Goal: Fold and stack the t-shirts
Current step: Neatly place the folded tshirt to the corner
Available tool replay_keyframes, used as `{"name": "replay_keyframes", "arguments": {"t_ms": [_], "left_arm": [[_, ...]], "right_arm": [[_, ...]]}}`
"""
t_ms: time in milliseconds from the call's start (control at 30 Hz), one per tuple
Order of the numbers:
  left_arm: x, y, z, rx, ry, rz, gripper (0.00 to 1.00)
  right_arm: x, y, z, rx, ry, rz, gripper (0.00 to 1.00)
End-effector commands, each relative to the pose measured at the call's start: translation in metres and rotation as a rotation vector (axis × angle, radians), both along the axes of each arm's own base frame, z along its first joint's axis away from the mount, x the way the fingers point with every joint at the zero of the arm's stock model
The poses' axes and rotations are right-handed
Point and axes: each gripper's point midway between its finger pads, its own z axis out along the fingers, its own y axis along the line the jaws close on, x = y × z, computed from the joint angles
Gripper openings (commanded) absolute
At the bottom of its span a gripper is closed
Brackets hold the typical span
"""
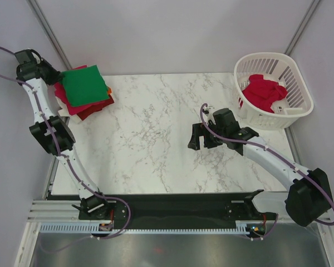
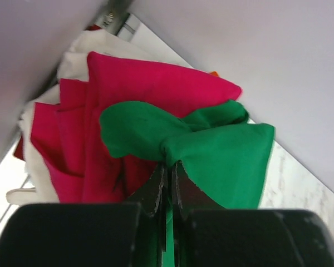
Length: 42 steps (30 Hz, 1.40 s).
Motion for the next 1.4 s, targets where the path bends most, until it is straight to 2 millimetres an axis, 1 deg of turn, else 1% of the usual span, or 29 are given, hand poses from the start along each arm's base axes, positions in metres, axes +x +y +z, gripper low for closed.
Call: {"name": "replay_keyframes", "arguments": {"t_ms": [0, 67, 100, 167, 200, 267, 300, 433, 467, 500, 533, 567, 633, 667, 767, 800, 867, 933, 1000, 1033, 1067, 1100, 1133, 1167, 1200, 1233, 1300, 1333, 1367], "left_arm": [[-0.052, 0.075, -0.066, -0.020, 0.238, 0.348, 0.07], [-0.065, 0.091, -0.073, -0.022, 0.264, 0.405, 0.11], [-0.069, 0.094, -0.075, -0.026, 0.273, 0.411, 0.18], [-0.078, 0.102, -0.078, -0.047, 0.282, 0.430, 0.28], [-0.080, 0.103, -0.078, -0.061, 0.281, 0.431, 0.44], [-0.088, 0.110, -0.073, -0.073, 0.279, 0.453, 0.52], [-0.091, 0.111, -0.072, -0.075, 0.284, 0.461, 0.59], [-0.107, 0.113, -0.051, -0.068, 0.279, 0.514, 0.63], [-0.116, 0.110, -0.035, -0.054, 0.266, 0.534, 0.64], [-0.121, 0.109, -0.028, -0.046, 0.262, 0.553, 0.66], [-0.131, 0.110, -0.028, -0.034, 0.279, 0.591, 0.67], [-0.138, 0.107, -0.003, -0.011, 0.239, 0.607, 0.69], [-0.148, 0.109, 0.013, 0.014, 0.222, 0.626, 0.74], [-0.155, 0.109, 0.029, 0.026, 0.194, 0.638, 0.76], [-0.176, 0.116, 0.042, 0.010, 0.173, 0.692, 0.80], [-0.183, 0.114, 0.056, 0.012, 0.146, 0.706, 0.80], [-0.192, 0.114, 0.067, 0.009, 0.121, 0.732, 0.84], [-0.198, 0.106, 0.086, 0.013, 0.078, 0.731, 0.86], [-0.201, 0.098, 0.096, 0.007, 0.055, 0.715, 0.88], [-0.208, 0.087, 0.104, -0.002, 0.036, 0.712, 0.90], [-0.211, 0.082, 0.105, -0.008, 0.032, 0.705, 0.91], [-0.213, 0.078, 0.111, -0.003, 0.003, 0.697, 0.91], [-0.220, 0.063, 0.111, -0.017, -0.008, 0.672, 0.91], [-0.221, 0.056, 0.114, -0.017, -0.037, 0.650, 0.91], [-0.218, 0.052, 0.121, -0.011, -0.083, 0.625, 0.91], [-0.222, 0.034, 0.122, -0.027, -0.104, 0.583, 0.91], [-0.221, 0.017, 0.127, -0.030, -0.136, 0.537, 0.91], [-0.217, 0.003, 0.124, -0.030, -0.139, 0.503, 0.91], [-0.221, -0.010, 0.134, -0.015, -0.171, 0.478, 0.90]], "right_arm": [[0.002, 0.003, 0.005, 0.006, -0.033, 0.017, 0.96], [0.002, 0.003, 0.005, 0.006, -0.033, 0.017, 0.96], [0.002, 0.003, 0.005, 0.006, -0.033, 0.017, 0.96], [0.001, 0.003, 0.005, 0.007, -0.033, 0.020, 0.96], [0.002, 0.004, 0.005, 0.008, -0.032, 0.020, 0.96], [0.001, 0.004, 0.006, 0.010, -0.033, 0.023, 0.96], [0.001, 0.004, 0.006, 0.011, -0.034, 0.021, 0.96], [-0.001, 0.004, 0.009, 0.013, -0.044, 0.024, 0.96], [-0.002, 0.004, 0.008, 0.013, -0.044, 0.026, 0.96], [-0.002, 0.004, 0.009, 0.014, -0.045, 0.027, 0.96], [-0.002, 0.004, 0.009, 0.015, -0.047, 0.028, 0.96], [-0.003, 0.005, 0.010, 0.017, -0.048, 0.030, 0.96], [-0.004, 0.005, 0.013, 0.021, -0.057, 0.032, 0.96], [-0.005, 0.006, 0.014, 0.022, -0.059, 0.035, 0.97], [-0.007, 0.007, 0.015, 0.025, -0.063, 0.042, 0.96], [-0.009, 0.009, 0.016, 0.027, -0.068, 0.050, 0.96], [-0.010, 0.011, 0.017, 0.029, -0.067, 0.058, 0.96], [-0.011, 0.012, 0.017, 0.030, -0.068, 0.064, 0.96], [-0.011, 0.012, 0.018, 0.031, -0.073, 0.063, 0.97], [-0.012, 0.013, 0.019, 0.032, -0.074, 0.066, 0.97], [-0.012, 0.012, 0.019, 0.033, -0.077, 0.064, 0.97], [-0.011, 0.012, 0.020, 0.033, -0.081, 0.064, 0.97], [-0.011, 0.013, 0.021, 0.035, -0.081, 0.063, 0.97], [-0.011, 0.013, 0.021, 0.037, -0.081, 0.066, 0.97], [-0.011, 0.013, 0.022, 0.040, -0.082, 0.066, 0.97], [-0.012, 0.014, 0.022, 0.041, -0.081, 0.068, 0.97], [-0.014, 0.014, 0.021, 0.041, -0.077, 0.074, 0.97], [-0.015, 0.014, 0.020, 0.040, -0.077, 0.074, 0.97], [-0.016, 0.015, 0.021, 0.044, -0.080, 0.078, 0.97]]}}
